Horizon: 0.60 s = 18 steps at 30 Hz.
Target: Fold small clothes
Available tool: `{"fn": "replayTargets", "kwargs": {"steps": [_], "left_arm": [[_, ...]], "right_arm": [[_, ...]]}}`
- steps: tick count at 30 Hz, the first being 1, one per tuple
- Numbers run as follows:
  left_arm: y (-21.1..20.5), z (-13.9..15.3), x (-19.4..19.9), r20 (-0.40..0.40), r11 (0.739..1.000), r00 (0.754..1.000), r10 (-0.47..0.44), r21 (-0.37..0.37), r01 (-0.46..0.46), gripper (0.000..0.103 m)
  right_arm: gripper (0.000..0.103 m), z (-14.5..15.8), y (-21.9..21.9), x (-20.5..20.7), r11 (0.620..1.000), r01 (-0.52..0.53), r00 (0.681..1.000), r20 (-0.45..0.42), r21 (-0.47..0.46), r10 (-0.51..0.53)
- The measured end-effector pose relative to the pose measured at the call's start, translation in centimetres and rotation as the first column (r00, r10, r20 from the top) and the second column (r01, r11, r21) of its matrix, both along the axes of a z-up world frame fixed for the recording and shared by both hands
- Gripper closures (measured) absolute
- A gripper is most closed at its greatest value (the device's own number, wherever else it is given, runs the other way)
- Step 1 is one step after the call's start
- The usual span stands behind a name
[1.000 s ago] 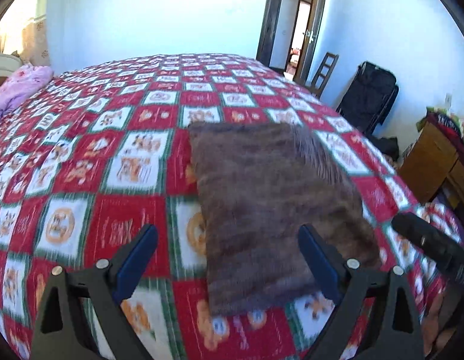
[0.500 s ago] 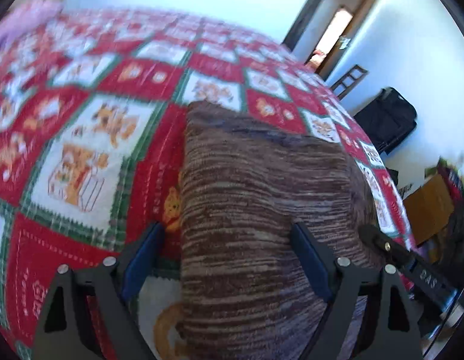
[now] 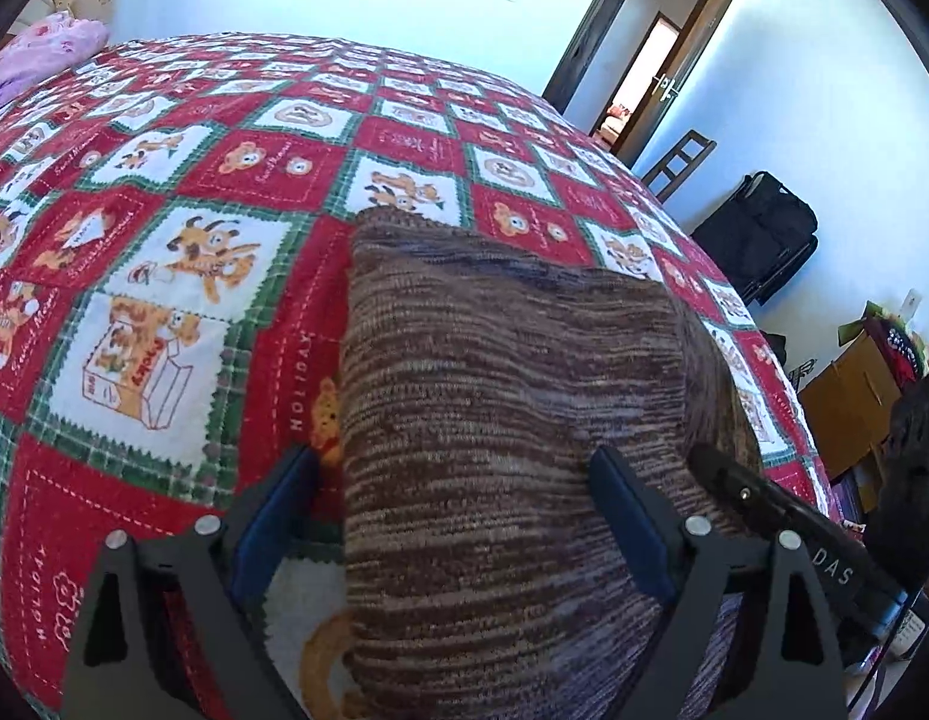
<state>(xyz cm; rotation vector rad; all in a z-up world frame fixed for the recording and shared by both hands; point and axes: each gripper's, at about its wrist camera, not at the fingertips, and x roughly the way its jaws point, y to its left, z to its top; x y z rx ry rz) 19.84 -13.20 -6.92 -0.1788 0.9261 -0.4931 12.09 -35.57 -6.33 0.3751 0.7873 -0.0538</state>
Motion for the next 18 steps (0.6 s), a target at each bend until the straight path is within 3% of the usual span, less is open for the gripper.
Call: {"fn": "replayTargets", "kwargs": {"steps": [3, 6, 7, 8, 13, 18], "left_arm": [[0.2, -0.1, 0.1, -0.001, 1.0, 1.0, 0.007, -0.007, -0.007, 0.015], [0.2, 0.0, -0.1, 0.016, 1.0, 1.0, 0.027, 0.008, -0.027, 0.033], [0.2, 0.0, -0.3, 0.021, 1.0, 1.0, 0.022, -0.004, -0.022, 0.045], [0.3, 0.0, -0.3, 0.024, 1.0, 1.0, 0.021, -0.012, -0.021, 0.051], [0.1, 0.2, -0.5, 0.047, 1.0, 0.999, 0.026, -0.005, -0.026, 0.061], [-0.6, 0.5, -0.8, 0.08, 0.998, 0.996, 0.025, 0.051, -0.029, 0.062]], "right_arm": [[0.057, -0.1, -0.1, 0.0, 1.0, -0.004, 1.0, 0.001, 0.011, 0.003], [0.059, 0.1, 0.4, 0.0, 1.0, -0.004, 1.0, 0.001, -0.018, 0.004], [0.065, 0.2, 0.8, 0.0, 0.999, -0.011, 1.0, 0.006, -0.036, 0.012], [0.071, 0.3, 1.0, -0.1, 0.999, -0.02, 1.0, 0.011, -0.048, 0.021], [0.077, 0.7, 2.2, -0.4, 0.991, -0.015, 0.999, 0.03, -0.134, 0.019], [0.08, 1.1, 3.6, -0.5, 0.969, 0.004, 0.999, 0.033, -0.246, 0.005]]}}
